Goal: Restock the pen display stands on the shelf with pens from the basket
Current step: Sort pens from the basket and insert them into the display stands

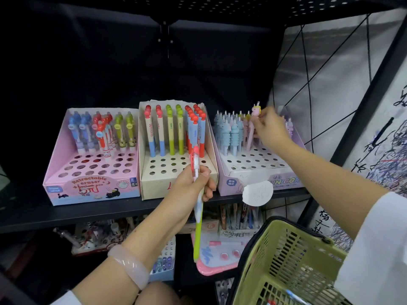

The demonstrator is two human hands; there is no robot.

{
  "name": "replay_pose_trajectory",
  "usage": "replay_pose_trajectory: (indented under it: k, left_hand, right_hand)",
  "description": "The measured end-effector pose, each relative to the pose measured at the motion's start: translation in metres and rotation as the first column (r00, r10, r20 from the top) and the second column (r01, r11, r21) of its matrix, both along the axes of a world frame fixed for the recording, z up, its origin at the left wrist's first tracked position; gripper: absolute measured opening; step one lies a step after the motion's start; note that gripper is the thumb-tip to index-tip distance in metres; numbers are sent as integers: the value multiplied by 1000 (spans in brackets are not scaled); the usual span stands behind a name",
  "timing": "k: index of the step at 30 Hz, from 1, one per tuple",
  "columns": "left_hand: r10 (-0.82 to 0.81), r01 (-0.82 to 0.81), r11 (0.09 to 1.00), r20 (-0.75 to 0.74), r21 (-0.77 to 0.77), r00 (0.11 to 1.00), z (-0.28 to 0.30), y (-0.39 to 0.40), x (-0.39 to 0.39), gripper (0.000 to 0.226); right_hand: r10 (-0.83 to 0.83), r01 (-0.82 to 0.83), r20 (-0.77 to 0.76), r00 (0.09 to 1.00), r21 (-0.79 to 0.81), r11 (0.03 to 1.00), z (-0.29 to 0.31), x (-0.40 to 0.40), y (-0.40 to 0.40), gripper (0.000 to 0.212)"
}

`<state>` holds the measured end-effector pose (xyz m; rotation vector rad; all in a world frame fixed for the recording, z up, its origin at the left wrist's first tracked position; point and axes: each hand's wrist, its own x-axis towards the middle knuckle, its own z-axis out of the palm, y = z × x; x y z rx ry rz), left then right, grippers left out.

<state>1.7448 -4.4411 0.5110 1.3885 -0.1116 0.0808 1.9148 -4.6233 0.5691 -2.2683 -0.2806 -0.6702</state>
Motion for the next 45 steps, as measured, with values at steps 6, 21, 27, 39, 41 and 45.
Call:
replay_pose_trajectory:
  k: [6,21,27,39,41,45]
  left_hand:
    - [10,-10,1000,31,-2,999,1,8,-7,15]
    - [157,-164,983,88,80,984,13,27,-17,14]
    - [381,-405,898,159,171,911,13,53,-30,16]
    - [611,-611,788,26,76,791,-8,148,-60,25]
    - [626,-629,775,60,60,777,-6,158,-61,28]
    - [619,-624,781,130,0,775,-1,172,-66,26]
  right_hand:
    - [11,-75,-293,956,-208,975,-1,1,2,22]
    - [377,-397,-127,917,-215,892,19,-129,113,33]
    - [439,-453,-114,891,-266,851,23,-148,165,34]
    - [537,-530,17,844,188,827,60,-120,234,19]
    - [527,-527,30,849,120,842,54,-115,248,13]
    - [556,-559,51,829,70,826,46,-107,272,4]
